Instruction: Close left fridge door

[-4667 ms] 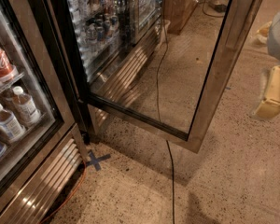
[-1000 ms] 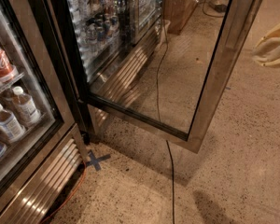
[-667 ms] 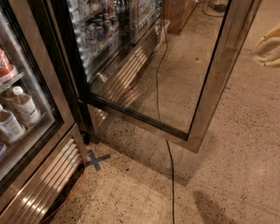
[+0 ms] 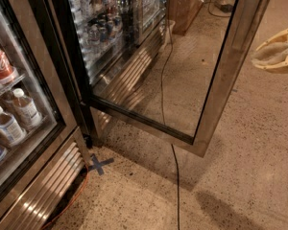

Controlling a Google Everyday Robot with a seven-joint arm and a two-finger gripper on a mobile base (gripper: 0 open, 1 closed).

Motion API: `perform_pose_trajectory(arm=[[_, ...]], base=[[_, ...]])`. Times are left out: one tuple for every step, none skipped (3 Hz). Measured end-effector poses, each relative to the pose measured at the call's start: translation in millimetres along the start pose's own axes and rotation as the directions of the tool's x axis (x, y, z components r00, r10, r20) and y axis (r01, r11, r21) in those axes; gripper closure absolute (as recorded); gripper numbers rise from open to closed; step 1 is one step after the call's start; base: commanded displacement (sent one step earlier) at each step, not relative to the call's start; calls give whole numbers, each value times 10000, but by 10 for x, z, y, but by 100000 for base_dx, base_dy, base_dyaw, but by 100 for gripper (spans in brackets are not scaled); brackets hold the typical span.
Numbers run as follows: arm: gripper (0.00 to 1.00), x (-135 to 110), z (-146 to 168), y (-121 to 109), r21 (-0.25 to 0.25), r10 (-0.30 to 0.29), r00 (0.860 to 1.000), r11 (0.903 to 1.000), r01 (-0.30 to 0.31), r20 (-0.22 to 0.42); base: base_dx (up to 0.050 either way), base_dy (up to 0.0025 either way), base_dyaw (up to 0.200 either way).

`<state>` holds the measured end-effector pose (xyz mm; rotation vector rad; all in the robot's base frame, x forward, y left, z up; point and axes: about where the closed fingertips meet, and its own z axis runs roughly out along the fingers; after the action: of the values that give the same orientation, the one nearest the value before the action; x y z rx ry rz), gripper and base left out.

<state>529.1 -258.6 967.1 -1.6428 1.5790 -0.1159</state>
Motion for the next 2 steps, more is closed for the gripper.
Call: perform_pose_trajectory(arm=[[100,-110,204,-64,71,349,9845,9993,-366,1721],[100,-231,421,-161,114,384,9537,9990,-438,2983]], base=[[0,0,0],[0,0,0]])
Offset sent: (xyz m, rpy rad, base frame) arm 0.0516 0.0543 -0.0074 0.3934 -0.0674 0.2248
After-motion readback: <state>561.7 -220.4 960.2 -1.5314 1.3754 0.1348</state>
